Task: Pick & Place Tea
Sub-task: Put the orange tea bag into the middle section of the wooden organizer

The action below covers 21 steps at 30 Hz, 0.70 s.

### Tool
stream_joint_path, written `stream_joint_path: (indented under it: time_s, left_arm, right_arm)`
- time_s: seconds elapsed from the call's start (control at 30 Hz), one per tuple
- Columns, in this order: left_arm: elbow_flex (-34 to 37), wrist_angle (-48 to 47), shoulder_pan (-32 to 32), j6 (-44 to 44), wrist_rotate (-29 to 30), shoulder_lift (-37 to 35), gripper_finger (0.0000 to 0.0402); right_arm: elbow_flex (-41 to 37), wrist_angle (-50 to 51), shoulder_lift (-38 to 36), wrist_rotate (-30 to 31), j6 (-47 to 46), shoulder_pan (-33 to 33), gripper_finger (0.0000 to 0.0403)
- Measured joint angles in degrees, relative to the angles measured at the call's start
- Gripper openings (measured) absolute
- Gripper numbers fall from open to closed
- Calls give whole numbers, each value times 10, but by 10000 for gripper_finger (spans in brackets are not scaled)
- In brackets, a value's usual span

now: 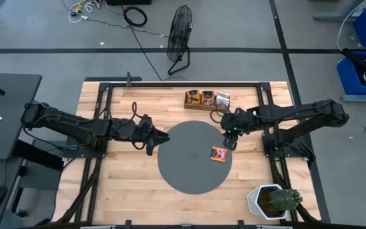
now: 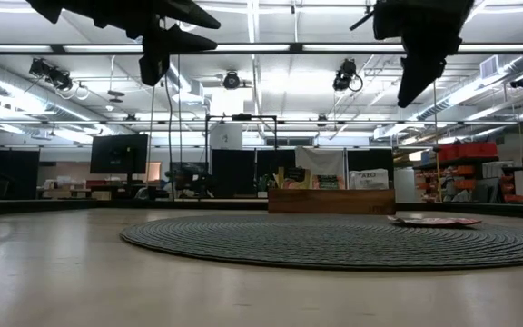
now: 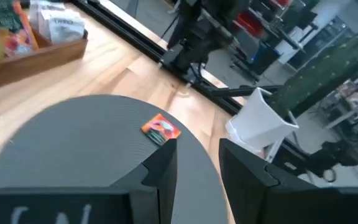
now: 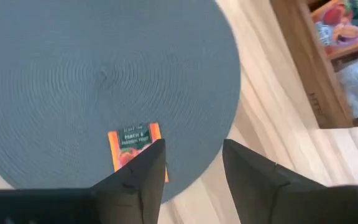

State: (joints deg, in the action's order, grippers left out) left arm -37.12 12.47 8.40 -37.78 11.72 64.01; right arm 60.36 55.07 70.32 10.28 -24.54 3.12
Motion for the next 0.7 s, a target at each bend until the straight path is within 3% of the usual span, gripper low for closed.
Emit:
stream_joint_path:
  time_s: [0.23, 0.53, 0.7]
  left_arm:
    - [0, 0, 0, 10, 2, 2, 122]
    - [0, -1, 0, 10, 12, 5, 122]
    - [0, -1, 0, 10, 12, 5, 122]
  right_arm:
    - [-65, -35, 0, 1, 6, 22, 167]
    - [-169, -178, 1, -79, 53, 29, 167]
    - [-215, -208, 3, -111, 66, 39, 167]
